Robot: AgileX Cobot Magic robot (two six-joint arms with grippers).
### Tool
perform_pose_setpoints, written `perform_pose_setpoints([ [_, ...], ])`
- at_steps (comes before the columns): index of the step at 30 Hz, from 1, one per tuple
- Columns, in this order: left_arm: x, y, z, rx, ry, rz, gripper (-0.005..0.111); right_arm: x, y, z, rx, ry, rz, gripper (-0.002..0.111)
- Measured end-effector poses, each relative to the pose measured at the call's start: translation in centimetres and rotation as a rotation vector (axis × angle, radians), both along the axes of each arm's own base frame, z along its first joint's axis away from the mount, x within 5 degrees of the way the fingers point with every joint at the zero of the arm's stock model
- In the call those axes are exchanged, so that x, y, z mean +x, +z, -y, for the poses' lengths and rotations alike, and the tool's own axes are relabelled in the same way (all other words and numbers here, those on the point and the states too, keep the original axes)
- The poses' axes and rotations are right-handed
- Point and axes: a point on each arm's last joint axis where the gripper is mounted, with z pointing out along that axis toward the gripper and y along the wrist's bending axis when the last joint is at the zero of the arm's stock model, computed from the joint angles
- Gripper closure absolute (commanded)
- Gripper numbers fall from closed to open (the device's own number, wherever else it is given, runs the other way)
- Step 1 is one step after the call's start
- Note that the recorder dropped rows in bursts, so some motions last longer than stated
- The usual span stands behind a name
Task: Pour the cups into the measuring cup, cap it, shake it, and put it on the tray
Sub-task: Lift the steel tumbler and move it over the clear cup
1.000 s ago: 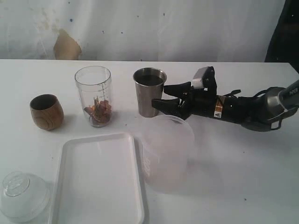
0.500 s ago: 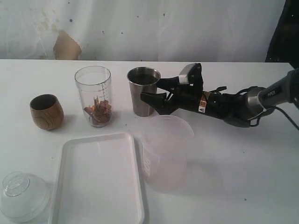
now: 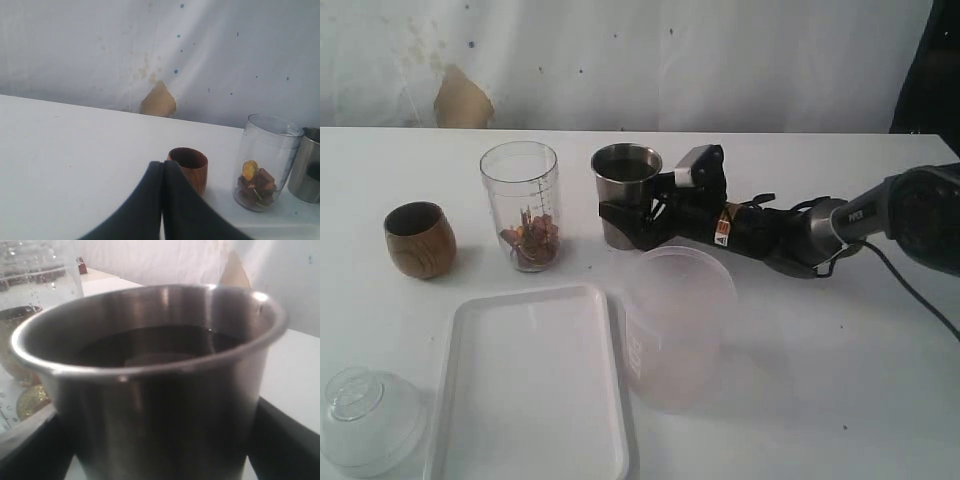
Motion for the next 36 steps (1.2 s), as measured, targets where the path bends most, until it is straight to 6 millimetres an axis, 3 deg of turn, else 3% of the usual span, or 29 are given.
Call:
perform_pose_setpoints([
  [4, 0.0, 0.0, 0.0, 0.000, 0.000, 0.000, 0.107, 0.1, -0.2, -0.2, 0.009, -0.015, -0.009, 0.046],
  [11, 0.0, 0.0, 0.0, -0.002, 0.001, 0.004, 0.107, 0.2, -0.1, -0.2, 0.007, -0.023, -0.009, 0.105],
  [12, 0.0, 0.0, 0.0, -0.002, 0.001, 0.004, 0.107, 0.2, 0.0, -0.2, -0.004, -0.023, -0.009, 0.108],
  [18, 0.0, 0.1, 0.0, -0.004, 0.002, 0.006, 0.107, 0.5, 1.7, -0.1, -0.050, -0.033, -0.048, 0.108],
  [29, 0.0, 0.1, 0.0, -0.004, 0.002, 0.006, 0.107, 0.8, 8.0, 0.4, -0.132, -0.108, -0.098, 0.108],
  [33, 0.0, 0.1, 0.0, -0.004, 0.002, 0.006, 0.107, 0.6, 10.2, 0.0, -0.194, -0.144, -0.086, 0.108],
  [36, 0.0, 0.1, 0.0, -0.006, 0.002, 0.006, 0.107, 0.0, 12.1, -1.7, -0.249, -0.177, -0.067, 0.108],
])
